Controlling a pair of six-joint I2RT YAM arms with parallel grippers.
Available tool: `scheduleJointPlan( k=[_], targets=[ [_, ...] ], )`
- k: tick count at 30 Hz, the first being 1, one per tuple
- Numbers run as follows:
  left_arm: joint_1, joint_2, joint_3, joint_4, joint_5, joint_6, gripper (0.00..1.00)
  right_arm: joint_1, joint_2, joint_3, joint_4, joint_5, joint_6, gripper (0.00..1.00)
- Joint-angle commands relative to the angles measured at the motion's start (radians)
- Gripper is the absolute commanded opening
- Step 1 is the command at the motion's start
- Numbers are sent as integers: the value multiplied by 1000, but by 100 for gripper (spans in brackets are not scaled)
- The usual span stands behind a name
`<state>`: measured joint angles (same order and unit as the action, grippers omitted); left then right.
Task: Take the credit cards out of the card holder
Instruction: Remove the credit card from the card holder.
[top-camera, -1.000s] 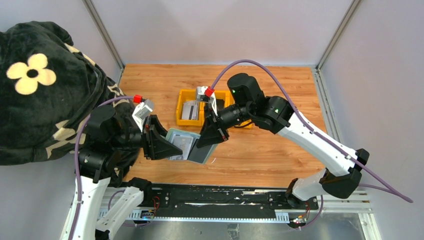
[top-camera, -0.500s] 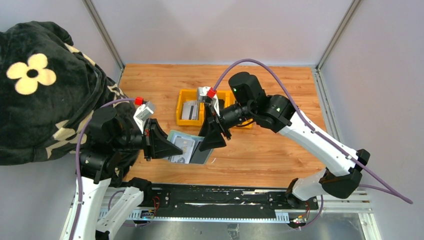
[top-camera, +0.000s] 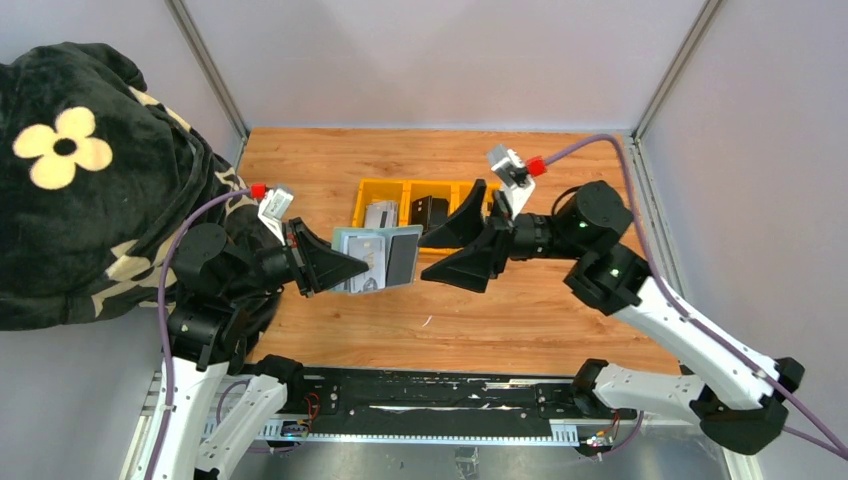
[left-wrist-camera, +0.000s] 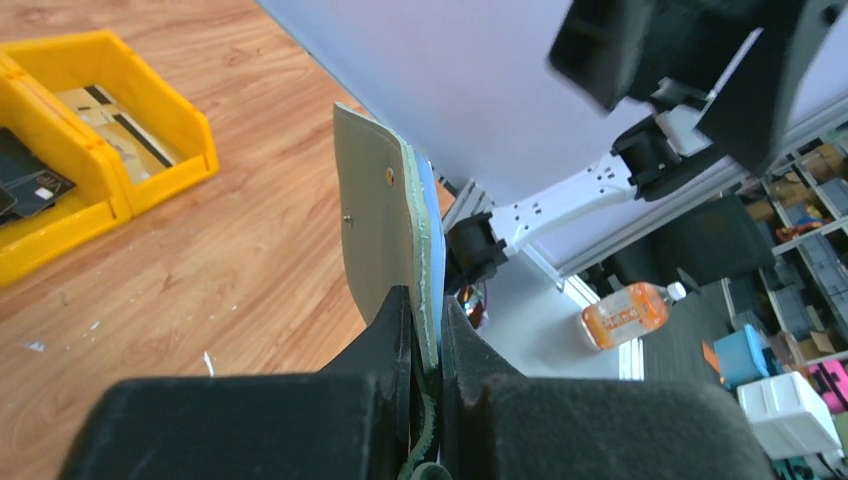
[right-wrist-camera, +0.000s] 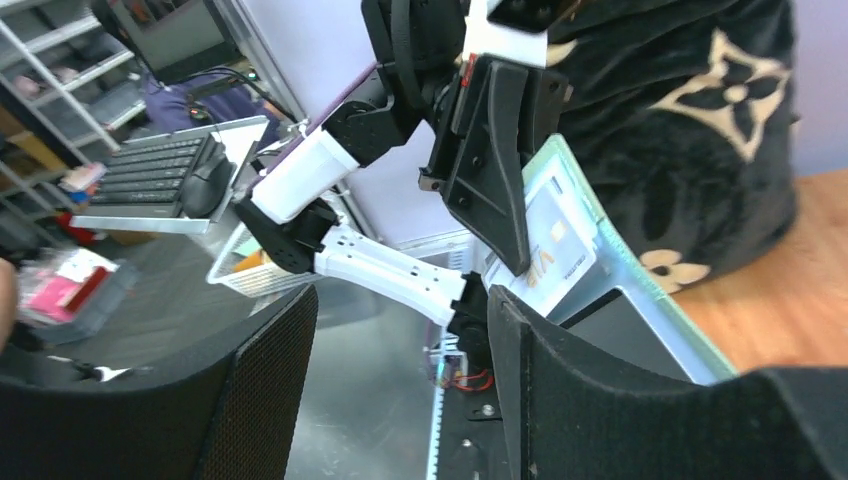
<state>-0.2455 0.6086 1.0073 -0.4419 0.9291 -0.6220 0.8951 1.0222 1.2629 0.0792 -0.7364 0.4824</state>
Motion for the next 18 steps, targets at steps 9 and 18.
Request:
scheduleJointPlan(
  k=[9,18],
  targets=[
    [-4,-17,0,225,26,-196,0,24,164,-146,399,-131,343,64],
    [-4,-14,-4,254,31,-216,0,36,227,-164,517,-154,427,58]
  ],
)
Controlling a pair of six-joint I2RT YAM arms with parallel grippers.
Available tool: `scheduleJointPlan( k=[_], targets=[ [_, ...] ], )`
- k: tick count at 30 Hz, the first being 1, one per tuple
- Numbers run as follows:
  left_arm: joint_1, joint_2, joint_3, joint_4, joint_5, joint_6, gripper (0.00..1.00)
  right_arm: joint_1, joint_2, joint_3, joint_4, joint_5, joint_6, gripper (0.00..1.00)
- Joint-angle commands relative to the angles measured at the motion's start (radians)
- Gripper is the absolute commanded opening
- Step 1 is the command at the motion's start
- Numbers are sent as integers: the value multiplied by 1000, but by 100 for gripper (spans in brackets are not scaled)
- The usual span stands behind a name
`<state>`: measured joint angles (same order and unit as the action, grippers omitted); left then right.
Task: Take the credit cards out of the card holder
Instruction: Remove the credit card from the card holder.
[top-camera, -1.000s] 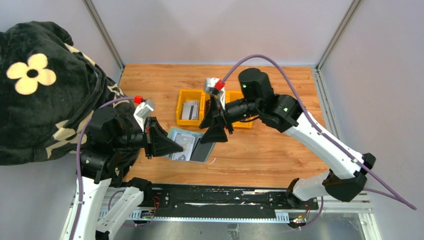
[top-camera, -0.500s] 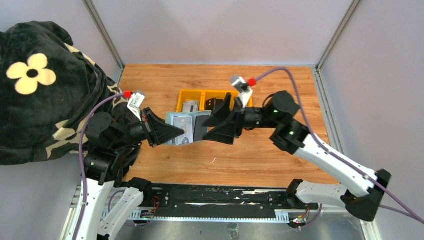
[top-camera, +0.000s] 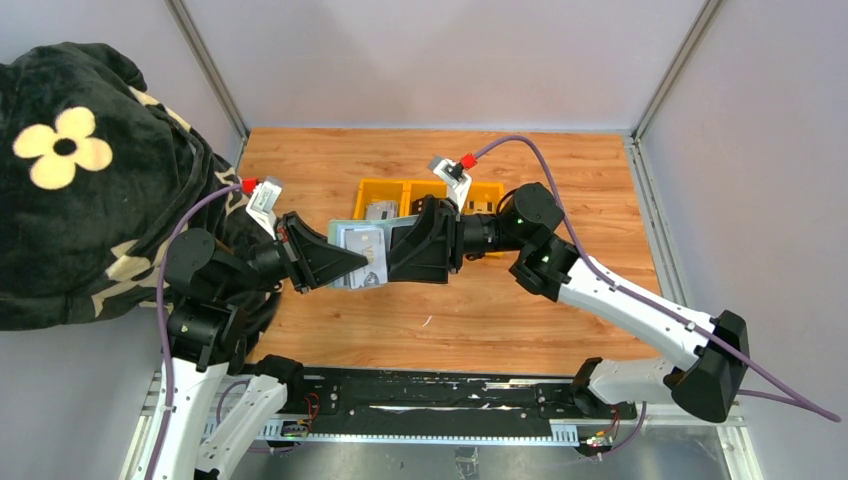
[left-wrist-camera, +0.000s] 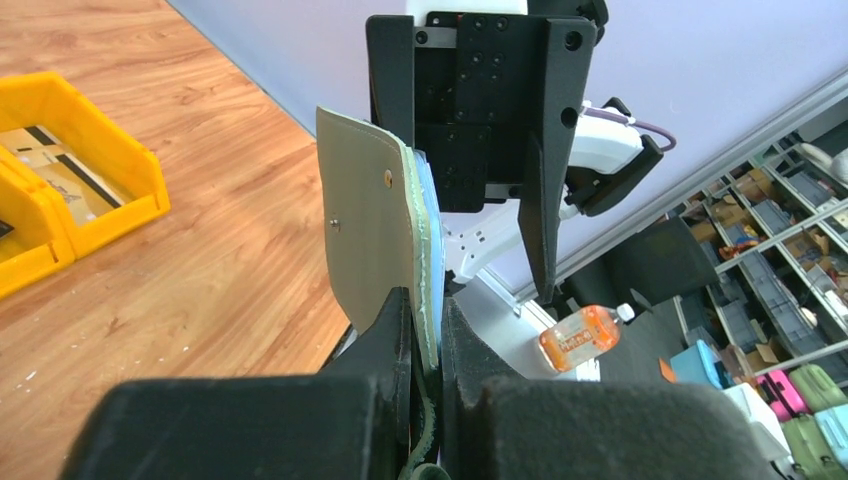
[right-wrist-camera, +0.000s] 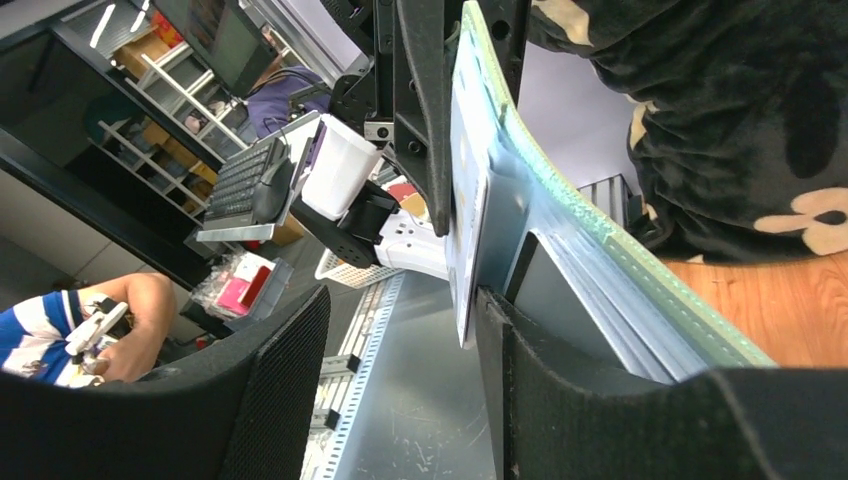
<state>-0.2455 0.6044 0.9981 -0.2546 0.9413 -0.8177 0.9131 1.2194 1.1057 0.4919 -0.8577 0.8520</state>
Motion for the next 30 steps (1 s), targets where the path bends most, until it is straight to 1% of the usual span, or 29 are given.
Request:
scheduleJointPlan(
  k=[1,4,6,7,9,12,13,14,15,16,18,20,24,30],
  targets=[
    [-3,-9,3,66,13,-19,0,24,38,-3,113,-33,60,58],
    [-3,-8,3,70,6,-22,0,36,69,21,92,-39,52,56],
    [-4,-7,9,70,7,-23,0,36,78,24,105,-43,61,53],
    [-3,-7,11,68,7,-21,0,38,80,22,123,-43,69,50],
    [-3,-8,14,59,1,-12,0,38,85,18,162,-40,87,40],
    [-4,-14,6,50,-21,-1,6,45,105,25,177,-18,101,30],
    [-3,-17,3,50,-28,0,8,48,114,29,173,-5,104,25],
    [-4,-19,-2,51,-31,-1,12,51,123,32,168,8,108,21],
    [-4,-20,-8,55,-32,-3,15,53,135,32,171,22,117,13],
    [-4,-21,-14,58,-29,-3,17,53,141,26,178,28,132,8],
    [-3,-26,-25,59,-22,-3,20,53,146,7,226,47,161,0],
    [-3,-34,-37,59,-13,-3,24,53,141,-10,264,51,180,0],
    [-3,-43,-45,70,19,-15,25,50,118,-35,269,50,172,0],
    [-4,-43,-42,97,32,-47,17,23,67,-102,275,61,170,0]
  ],
)
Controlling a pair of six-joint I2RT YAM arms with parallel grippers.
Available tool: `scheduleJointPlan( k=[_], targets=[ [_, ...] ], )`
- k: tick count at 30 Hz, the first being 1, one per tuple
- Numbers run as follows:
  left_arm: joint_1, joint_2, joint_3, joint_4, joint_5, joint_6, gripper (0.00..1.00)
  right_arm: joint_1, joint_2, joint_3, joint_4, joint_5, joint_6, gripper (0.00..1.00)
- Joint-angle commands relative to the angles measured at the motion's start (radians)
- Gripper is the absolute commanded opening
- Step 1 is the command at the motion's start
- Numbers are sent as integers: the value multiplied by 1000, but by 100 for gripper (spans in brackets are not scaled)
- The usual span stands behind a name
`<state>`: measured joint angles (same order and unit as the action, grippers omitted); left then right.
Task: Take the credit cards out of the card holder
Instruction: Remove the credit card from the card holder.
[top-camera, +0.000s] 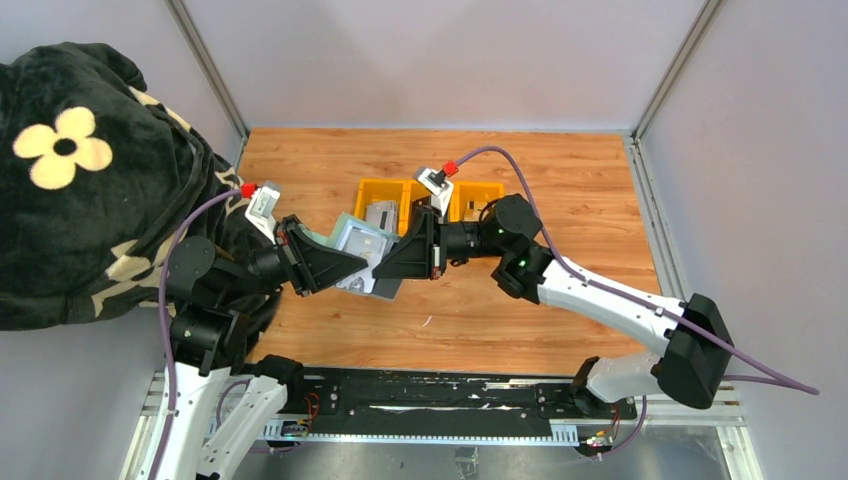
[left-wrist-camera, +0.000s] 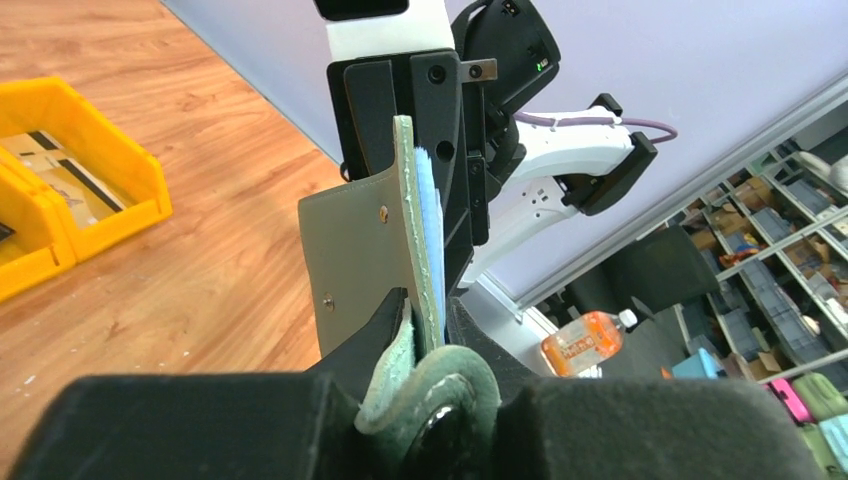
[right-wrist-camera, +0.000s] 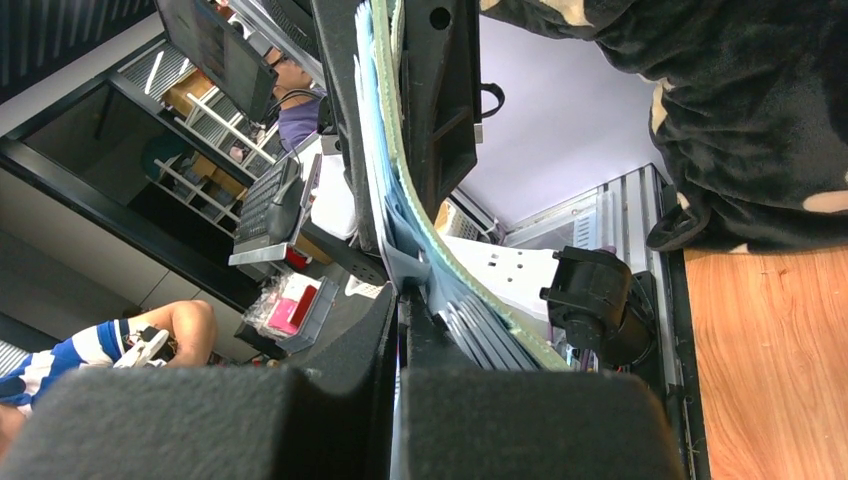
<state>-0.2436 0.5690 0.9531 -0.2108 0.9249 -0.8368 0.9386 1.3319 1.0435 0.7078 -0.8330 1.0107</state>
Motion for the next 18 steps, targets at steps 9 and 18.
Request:
scheduleJointPlan(
  k=[9,18],
  targets=[
    [-6,1,25,71,36,-58,8,-20,-101,-123,90,52,21,0],
    [-6,3,29,44,14,-41,9,-18,-83,-100,171,58,64,40]
  ],
)
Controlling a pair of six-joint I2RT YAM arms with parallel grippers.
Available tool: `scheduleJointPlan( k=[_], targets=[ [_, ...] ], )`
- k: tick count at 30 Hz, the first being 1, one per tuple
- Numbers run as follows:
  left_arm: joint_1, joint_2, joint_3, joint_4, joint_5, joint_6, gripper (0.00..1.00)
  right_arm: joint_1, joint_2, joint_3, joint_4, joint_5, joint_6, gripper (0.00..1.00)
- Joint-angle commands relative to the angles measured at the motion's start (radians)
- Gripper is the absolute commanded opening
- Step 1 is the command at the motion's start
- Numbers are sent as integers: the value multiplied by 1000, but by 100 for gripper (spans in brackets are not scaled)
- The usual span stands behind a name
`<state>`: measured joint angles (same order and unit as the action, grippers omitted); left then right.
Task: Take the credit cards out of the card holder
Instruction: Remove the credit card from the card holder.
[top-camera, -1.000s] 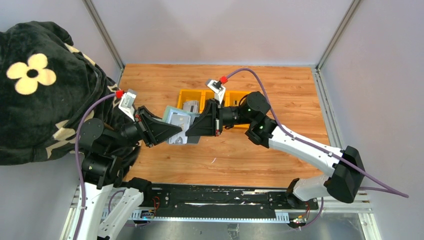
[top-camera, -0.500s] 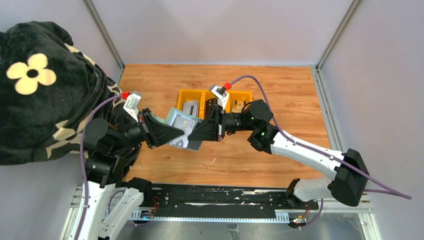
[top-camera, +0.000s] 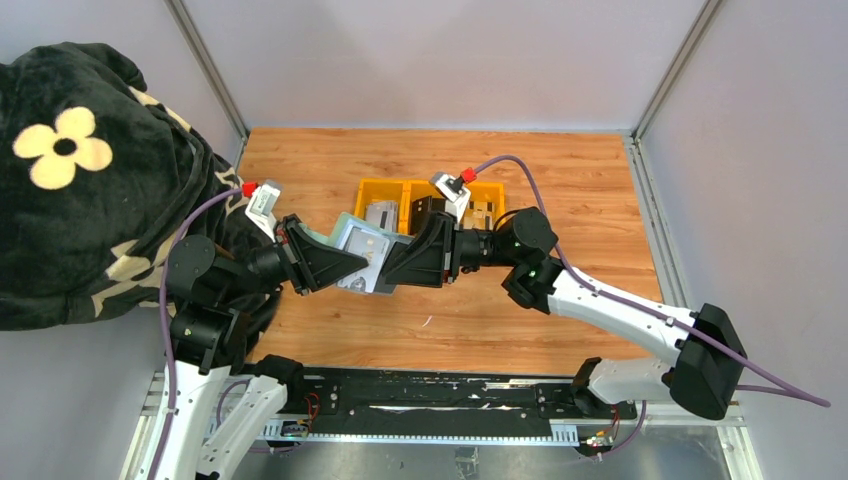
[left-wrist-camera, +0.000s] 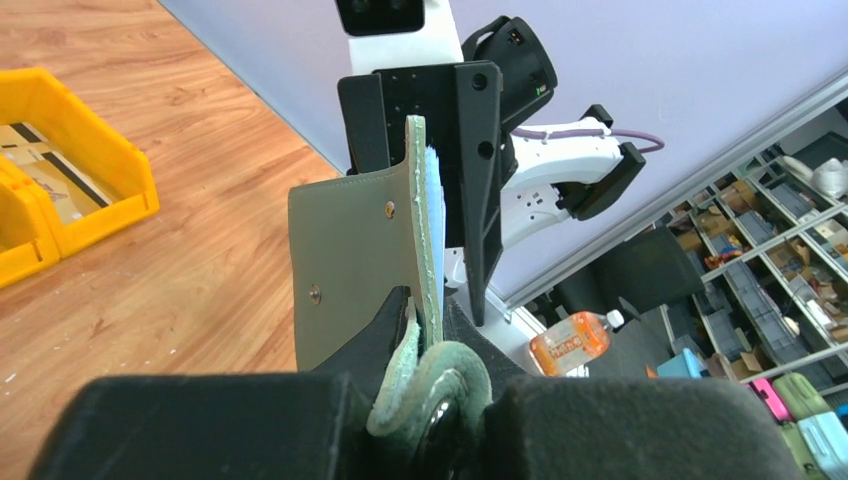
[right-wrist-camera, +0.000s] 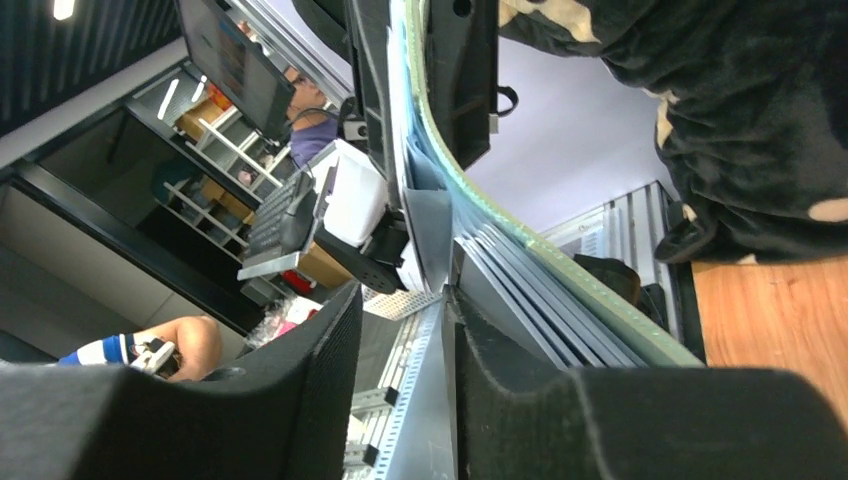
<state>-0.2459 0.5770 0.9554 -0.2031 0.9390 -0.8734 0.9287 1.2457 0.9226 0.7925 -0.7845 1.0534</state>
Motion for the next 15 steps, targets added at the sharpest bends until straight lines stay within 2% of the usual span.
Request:
scheduleJointPlan(
  k=[1,11,15],
  targets=[
    [-3,-5,26,32,-2,0,9,-7,8,28,94,7,27,42],
    [-3,-6,35,31,-11,-5,11,10,78,68,78,22,29,48],
    [-3,-9,37,32,-13,-9,13,13,108,89,127,24,57,48]
  ],
)
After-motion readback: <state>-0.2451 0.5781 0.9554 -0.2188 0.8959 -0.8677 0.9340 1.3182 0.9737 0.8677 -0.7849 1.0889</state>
